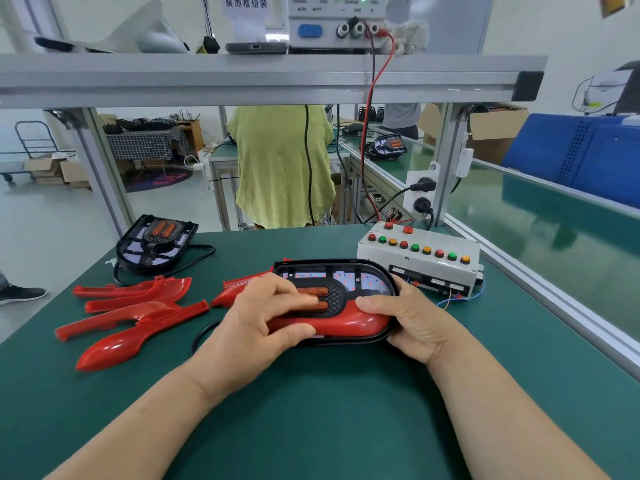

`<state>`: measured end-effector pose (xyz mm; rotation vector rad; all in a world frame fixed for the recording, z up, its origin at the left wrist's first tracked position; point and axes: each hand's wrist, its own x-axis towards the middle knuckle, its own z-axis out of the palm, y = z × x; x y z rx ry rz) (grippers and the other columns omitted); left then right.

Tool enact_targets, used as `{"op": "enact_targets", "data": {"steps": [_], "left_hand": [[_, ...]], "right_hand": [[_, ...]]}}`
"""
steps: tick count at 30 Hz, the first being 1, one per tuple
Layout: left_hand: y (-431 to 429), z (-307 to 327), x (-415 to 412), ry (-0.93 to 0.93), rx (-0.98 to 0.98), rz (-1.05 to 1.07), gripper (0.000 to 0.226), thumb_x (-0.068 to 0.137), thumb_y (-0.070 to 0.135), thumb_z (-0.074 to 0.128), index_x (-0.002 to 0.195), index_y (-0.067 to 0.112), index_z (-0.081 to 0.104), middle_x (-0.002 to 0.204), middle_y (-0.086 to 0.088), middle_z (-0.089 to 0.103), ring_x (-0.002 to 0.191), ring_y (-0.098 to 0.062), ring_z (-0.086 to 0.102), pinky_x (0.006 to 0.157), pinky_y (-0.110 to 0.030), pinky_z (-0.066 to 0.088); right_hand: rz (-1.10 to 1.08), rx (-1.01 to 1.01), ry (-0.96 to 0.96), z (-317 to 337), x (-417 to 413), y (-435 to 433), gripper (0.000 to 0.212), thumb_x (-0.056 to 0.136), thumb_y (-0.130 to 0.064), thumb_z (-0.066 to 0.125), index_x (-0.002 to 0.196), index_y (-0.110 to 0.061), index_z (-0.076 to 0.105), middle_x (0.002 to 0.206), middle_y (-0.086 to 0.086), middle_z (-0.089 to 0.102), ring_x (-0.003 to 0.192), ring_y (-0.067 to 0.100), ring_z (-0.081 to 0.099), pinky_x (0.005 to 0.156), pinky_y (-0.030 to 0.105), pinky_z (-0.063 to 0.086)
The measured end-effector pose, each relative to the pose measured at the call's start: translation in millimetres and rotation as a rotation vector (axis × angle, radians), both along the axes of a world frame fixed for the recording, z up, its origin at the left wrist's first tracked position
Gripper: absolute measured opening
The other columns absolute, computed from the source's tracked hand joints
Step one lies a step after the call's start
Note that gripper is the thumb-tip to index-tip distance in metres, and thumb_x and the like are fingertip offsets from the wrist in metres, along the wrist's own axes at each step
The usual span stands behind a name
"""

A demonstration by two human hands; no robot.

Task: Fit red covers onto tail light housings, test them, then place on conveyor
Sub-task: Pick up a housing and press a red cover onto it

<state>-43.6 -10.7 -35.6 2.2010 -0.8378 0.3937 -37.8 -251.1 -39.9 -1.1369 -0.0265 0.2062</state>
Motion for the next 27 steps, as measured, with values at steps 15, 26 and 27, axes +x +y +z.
{"op": "enact_targets", "data": {"steps": [15,26,27], "left_hand": [[25.0,22.1,10.1,1.167,-0.234,0.037,0.065,0.074,0.058,0.061,0.116,0.009,0.069,0.1,-0.014,0.073,0.081,-0.02,0.07,0.06,-0.025,0.054],[22.2,2.8,18.8,1.199,-0.456,-0.025,0.053,0.081,0.037,0.064,0.12,0.001,0.067,0.119,-0.016,0.07,0.101,-0.028,0.071,0.078,-0.03,0.059],[22.0,2.4,19.0,1.198,-0.46,-0.029,0.053,0.08,0.037,0.065,0.119,0.001,0.067,0.118,-0.016,0.071,0.099,-0.028,0.072,0.076,-0.029,0.059]], "right_hand": [[0.053,0.042,0.01,-0.7,2.9,-7.7,0.07,0.064,0.004,0.071,0.132,-0.003,0.056,0.118,0.022,0.069,0.094,0.032,0.071,0.082,0.043,0.061],[0.015,0.058,0.038,-3.5,3.0,-0.4,0.072,0.065,0.009,0.072,0.133,-0.003,0.055,0.119,0.021,0.069,0.092,0.03,0.07,0.082,0.042,0.06],[0.009,0.06,0.044,-3.5,3.1,-0.4,0.069,0.066,0.007,0.07,0.132,-0.003,0.055,0.118,0.021,0.069,0.092,0.03,0.07,0.081,0.042,0.06]]}}
